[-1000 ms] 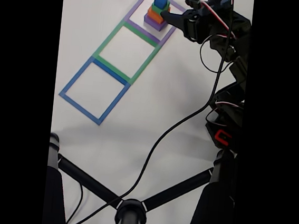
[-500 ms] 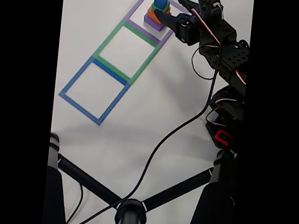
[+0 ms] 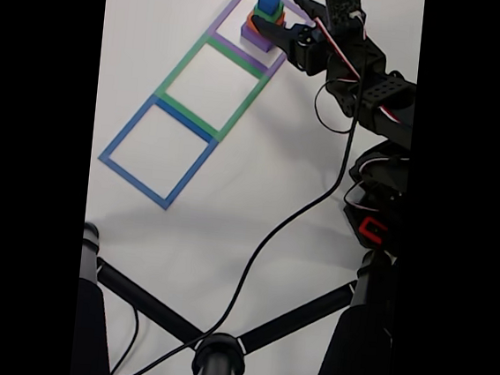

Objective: Tower of hanoi

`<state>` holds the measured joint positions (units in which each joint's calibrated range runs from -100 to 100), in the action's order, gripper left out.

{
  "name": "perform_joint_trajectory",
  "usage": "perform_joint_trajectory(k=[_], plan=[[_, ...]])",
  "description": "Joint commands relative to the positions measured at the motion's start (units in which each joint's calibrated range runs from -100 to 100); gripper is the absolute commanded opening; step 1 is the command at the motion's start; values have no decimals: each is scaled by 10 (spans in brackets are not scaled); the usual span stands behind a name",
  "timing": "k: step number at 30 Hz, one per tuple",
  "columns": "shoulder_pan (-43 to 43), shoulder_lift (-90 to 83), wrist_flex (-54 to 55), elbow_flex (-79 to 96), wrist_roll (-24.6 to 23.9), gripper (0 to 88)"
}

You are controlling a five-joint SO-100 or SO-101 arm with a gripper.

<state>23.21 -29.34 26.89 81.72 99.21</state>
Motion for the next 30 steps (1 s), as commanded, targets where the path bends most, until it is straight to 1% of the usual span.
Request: perform_joint_trajectory(k=[1,16,30], plan=[[10,27,39,-26,8,274],[8,118,69,-98,8,274],[-6,168,110,-103,8,264]])
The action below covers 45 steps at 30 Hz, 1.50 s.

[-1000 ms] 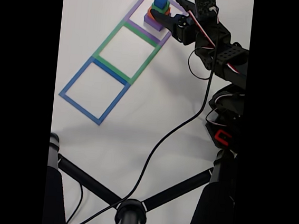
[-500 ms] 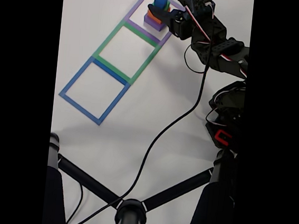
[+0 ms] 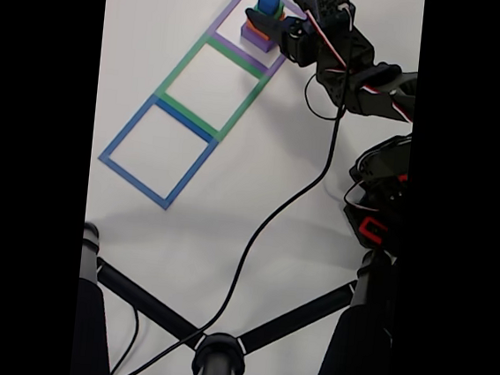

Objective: Tower of hanoi

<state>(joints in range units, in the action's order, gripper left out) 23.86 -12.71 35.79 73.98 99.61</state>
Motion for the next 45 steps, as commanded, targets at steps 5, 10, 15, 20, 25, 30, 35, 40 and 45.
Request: perform_joint_trajectory(k=[5,10,15,20,25,30,35,40,45], plan=[[-20,9,24,-32,4,258],[-23,13,24,-34,4,248],[-25,20,24,-36,4,217],[-28,24,24,-44,4,199],[-29,25,24,-49,4,190],[-29,26,24,-46,4,132],[-29,25,24,-43,4,91],[-27,25,24,-41,4,57],[-26,25,24,-38,4,35]])
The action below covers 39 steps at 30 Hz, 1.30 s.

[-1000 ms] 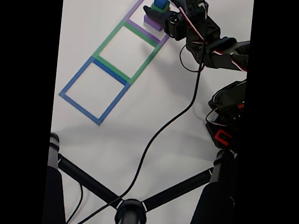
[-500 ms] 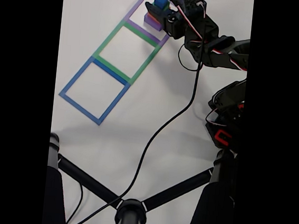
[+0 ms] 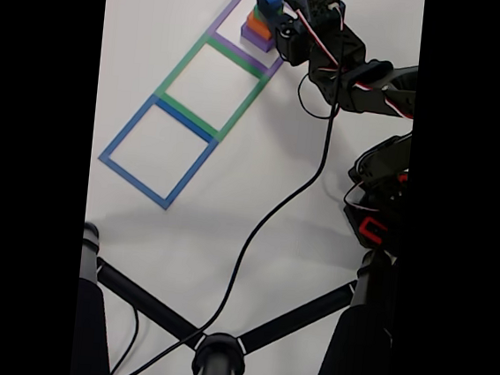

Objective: Tower of hanoi

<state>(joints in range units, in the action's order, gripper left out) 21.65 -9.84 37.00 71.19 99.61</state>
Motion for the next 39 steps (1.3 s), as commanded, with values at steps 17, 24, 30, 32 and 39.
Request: perform_joint_trajectory(k=[17,24,30,32,39], plan=[[-13,-229,-293,-72,4,38],[-16,-334,-670,-273,4,36],[-42,-351,-973,-509,4,36],[-52,-352,-1066,-586,4,36],[-95,-346,-1278,-783,4,35]])
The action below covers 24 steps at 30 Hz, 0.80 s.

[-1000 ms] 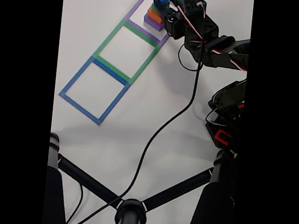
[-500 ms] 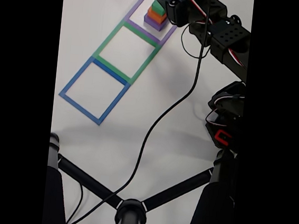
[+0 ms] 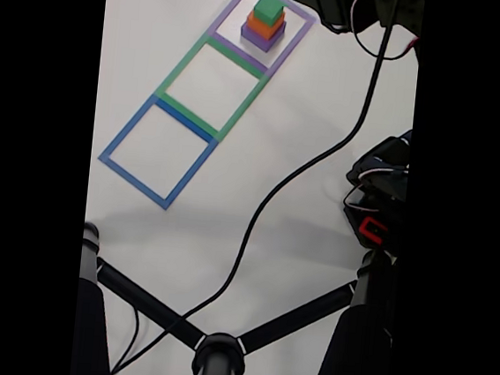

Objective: Tower of hanoi

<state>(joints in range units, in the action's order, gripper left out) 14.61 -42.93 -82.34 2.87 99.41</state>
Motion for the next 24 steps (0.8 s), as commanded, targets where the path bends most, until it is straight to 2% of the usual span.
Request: perform_joint_trajectory(k=[1,6,10,24], plan=[[-31,-14,-100,-112,6,34],[-57,-19,-140,-120,6,34],[-73,-27,-126,-74,6,35],[-76,-118,129,278,6,38]])
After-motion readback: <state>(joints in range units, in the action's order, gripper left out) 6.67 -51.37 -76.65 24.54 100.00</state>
